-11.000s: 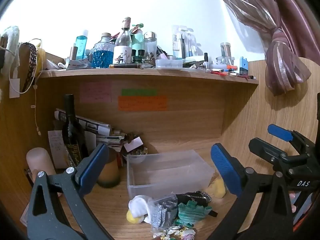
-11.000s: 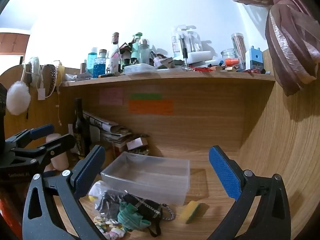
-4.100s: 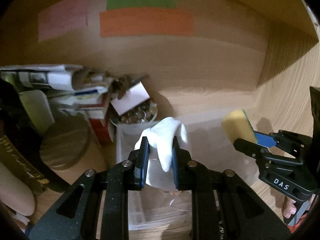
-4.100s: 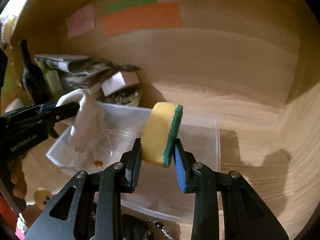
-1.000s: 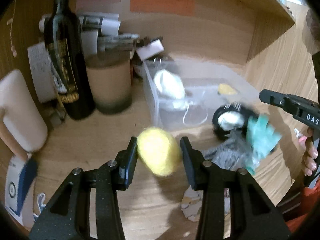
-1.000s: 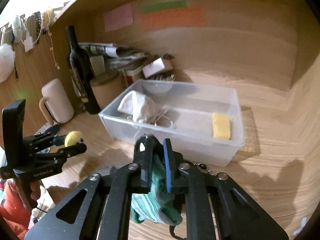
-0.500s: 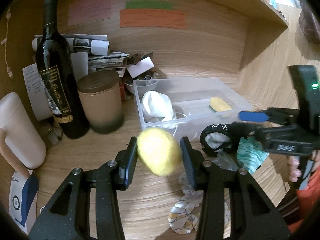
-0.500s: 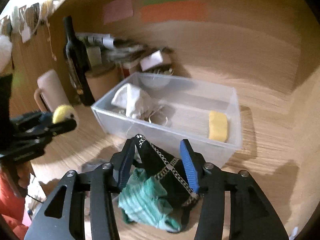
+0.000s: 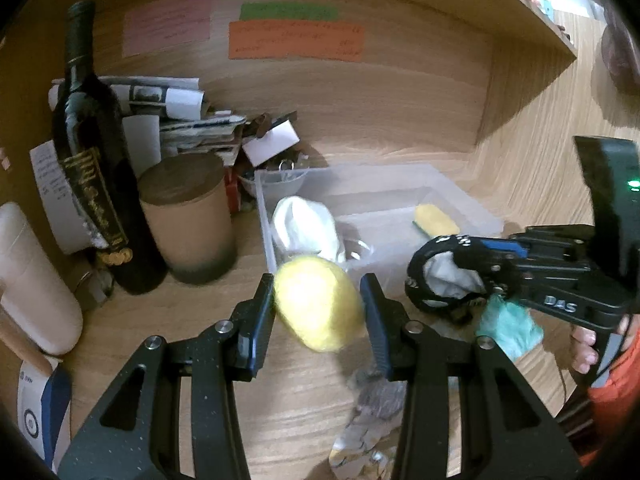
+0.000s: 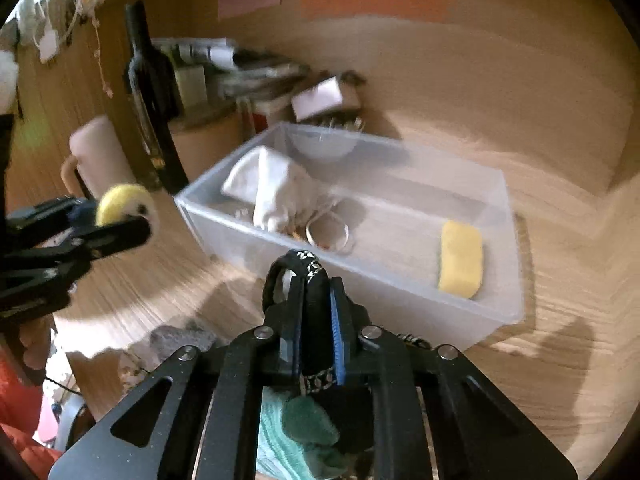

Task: Organize soft objects
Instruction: 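Lower the yellow ball into the bin with the left tool while the right tool drops the black bag in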

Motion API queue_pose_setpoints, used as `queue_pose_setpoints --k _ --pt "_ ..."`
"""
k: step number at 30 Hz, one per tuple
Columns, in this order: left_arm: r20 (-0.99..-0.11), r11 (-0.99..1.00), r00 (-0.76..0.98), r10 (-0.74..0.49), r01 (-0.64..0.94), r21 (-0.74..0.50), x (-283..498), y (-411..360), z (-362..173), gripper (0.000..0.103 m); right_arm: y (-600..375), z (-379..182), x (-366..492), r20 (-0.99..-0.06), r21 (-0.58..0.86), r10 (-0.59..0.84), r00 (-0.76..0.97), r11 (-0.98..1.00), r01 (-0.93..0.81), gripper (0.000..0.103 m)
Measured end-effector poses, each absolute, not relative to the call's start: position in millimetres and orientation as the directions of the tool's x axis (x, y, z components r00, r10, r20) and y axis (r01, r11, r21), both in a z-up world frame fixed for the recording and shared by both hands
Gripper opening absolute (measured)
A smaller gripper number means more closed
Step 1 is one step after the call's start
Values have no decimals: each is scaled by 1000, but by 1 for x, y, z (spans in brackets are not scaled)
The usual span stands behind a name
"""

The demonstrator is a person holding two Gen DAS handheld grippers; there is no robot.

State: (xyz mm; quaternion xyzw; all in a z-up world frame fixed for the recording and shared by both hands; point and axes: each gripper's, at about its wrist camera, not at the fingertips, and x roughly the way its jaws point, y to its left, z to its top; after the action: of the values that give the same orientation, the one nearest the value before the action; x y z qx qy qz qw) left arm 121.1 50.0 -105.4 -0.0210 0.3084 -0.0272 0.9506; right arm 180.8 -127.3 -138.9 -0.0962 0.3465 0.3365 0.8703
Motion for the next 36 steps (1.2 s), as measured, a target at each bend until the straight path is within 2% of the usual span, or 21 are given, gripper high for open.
queue_pose_setpoints --k 12,23,29,36 --pt "-544 993 830 -120 90 -82 155 35 -77 42 -160 -74 168 -485 60 535 692 809 -584 11" --pt "-558 989 817 -146 119 -85 192 24 -68 42 -161 -45 195 -382 29 483 788 859 -512 11" --pt "-624 988 767 -153 137 -74 224 15 -87 42 -144 -59 221 -420 5 462 781 862 -508 11" --pt "-703 986 695 -153 155 -61 251 6 -117 42 -125 -95 252 -543 30 460 703 847 -530 11"
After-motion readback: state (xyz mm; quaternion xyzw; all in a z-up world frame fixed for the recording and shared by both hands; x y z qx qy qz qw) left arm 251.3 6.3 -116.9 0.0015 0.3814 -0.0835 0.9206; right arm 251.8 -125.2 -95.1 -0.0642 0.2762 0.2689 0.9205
